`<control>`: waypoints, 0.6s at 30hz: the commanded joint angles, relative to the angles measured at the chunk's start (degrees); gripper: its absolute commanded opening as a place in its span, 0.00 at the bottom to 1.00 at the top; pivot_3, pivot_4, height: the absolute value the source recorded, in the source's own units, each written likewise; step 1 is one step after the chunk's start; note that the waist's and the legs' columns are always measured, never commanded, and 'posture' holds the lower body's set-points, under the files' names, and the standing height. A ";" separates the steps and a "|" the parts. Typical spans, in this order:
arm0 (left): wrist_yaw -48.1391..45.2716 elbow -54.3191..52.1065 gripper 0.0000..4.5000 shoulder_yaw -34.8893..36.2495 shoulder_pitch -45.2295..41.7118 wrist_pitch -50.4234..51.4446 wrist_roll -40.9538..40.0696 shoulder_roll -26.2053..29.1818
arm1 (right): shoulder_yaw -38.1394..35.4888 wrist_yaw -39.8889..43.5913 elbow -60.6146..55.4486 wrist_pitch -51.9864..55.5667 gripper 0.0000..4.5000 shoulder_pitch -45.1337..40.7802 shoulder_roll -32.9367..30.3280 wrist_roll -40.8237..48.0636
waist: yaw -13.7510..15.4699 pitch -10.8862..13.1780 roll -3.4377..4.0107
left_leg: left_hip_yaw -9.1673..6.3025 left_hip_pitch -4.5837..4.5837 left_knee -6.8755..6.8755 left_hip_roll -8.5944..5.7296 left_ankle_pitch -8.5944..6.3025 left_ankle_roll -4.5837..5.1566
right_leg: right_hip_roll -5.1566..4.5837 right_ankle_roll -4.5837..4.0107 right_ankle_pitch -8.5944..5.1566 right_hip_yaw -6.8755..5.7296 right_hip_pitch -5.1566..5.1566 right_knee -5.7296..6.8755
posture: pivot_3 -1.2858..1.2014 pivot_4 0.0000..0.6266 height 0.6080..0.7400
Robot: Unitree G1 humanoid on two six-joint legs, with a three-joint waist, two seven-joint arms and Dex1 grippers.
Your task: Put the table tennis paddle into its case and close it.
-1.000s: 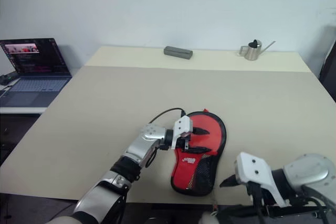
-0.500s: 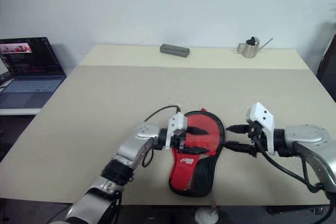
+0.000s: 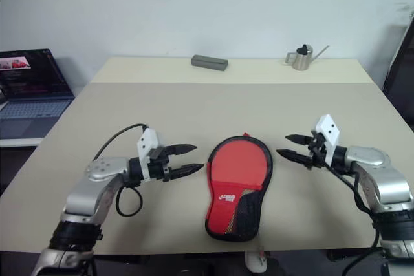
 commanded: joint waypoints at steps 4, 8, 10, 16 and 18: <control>6.21 -7.82 0.75 2.66 3.55 0.13 -1.39 -0.13 | -0.18 6.80 16.62 -8.81 0.65 -8.63 -0.08 -4.29 | -0.29 0.02 0.03 | 0.05 0.00 0.00 0.02 0.00 0.00 | 0.01 -0.02 0.01 0.03 -0.04 0.02 | 0.52 0.24 1.00; 10.59 -11.08 0.75 3.58 6.01 0.31 -0.45 -0.03 | -0.45 9.23 28.80 -14.13 0.65 -14.57 0.69 -6.75 | -0.53 0.03 0.05 | 0.09 0.01 -0.01 0.03 0.01 -0.02 | 0.01 -0.02 0.01 0.07 -0.06 0.03 | 0.52 0.24 1.00; 12.41 -11.73 0.75 4.31 6.51 0.37 -0.46 0.05 | -0.33 9.65 34.05 -16.11 0.65 -16.88 1.11 -8.03 | -0.53 0.03 0.06 | 0.10 0.02 -0.01 0.04 0.01 -0.02 | 0.01 -0.04 0.02 0.08 -0.07 0.05 | 0.52 0.24 1.00; 16.47 -12.12 0.75 5.94 8.24 -0.62 -0.41 -0.18 | -1.25 9.41 45.72 -21.69 0.65 -22.39 0.71 -11.23 | -0.54 0.05 0.09 | 0.12 0.00 -0.01 0.02 0.04 -0.08 | 0.01 -0.05 0.02 0.11 -0.10 0.09 | 0.52 0.24 1.00; 17.87 -12.02 0.75 5.80 8.39 -0.84 -0.10 -0.48 | -1.53 9.33 49.26 -23.10 0.65 -24.28 -0.11 -12.23 | -0.54 0.05 0.09 | 0.16 0.00 0.00 0.01 0.05 -0.09 | 0.00 -0.05 0.02 0.14 -0.12 0.11 | 0.52 0.24 1.00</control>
